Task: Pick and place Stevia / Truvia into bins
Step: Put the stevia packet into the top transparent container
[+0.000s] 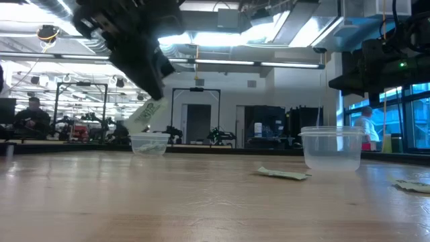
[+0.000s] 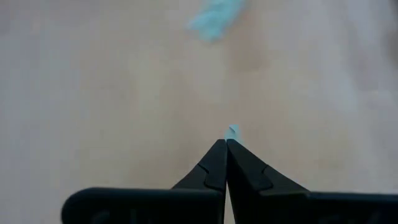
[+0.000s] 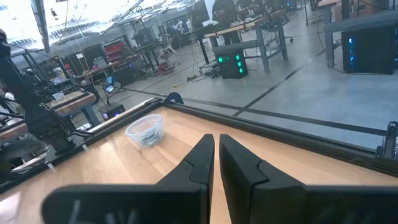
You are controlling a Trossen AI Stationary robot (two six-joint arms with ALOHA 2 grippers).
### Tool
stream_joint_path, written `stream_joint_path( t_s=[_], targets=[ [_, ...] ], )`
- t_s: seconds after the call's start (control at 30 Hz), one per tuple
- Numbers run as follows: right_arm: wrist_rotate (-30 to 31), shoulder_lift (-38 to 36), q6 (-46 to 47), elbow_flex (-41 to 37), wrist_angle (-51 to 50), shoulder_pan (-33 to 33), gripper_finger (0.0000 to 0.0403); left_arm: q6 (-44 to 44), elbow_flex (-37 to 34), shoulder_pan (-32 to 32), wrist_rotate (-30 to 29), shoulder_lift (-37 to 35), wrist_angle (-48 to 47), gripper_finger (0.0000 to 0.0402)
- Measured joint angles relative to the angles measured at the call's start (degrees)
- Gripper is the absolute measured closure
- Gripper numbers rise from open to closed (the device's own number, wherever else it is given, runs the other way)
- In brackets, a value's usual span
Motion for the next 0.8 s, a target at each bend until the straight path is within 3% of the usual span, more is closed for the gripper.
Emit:
stream_joint_path(
  t_s=[0.1, 0.4, 0.6, 0.8],
  targets=[
    [0.0, 0.0, -0.2, 0.0, 0.0, 0.0, 0.0373, 1.4, 0.0, 4.4, -5.1, -4.3, -4.7, 0.0400],
    [0.0, 0.0, -1.5, 0.0, 0.0, 0.0, 0.0373, 4.6, 0.1, 20.9, -17.2, -10.5, -4.7, 0.0400],
    [0.0, 0.0, -1.6, 0.0, 0.0, 0.0, 0.0373, 4.6, 0.1, 31.7, -17.1, -10.1, -4.7, 0.0400],
    [0.1, 0.0, -1.6, 0.0, 0.0, 0.0, 0.0373, 6.5, 0.2, 41.5, -9.0, -9.2, -5.3, 0.0400]
  ],
)
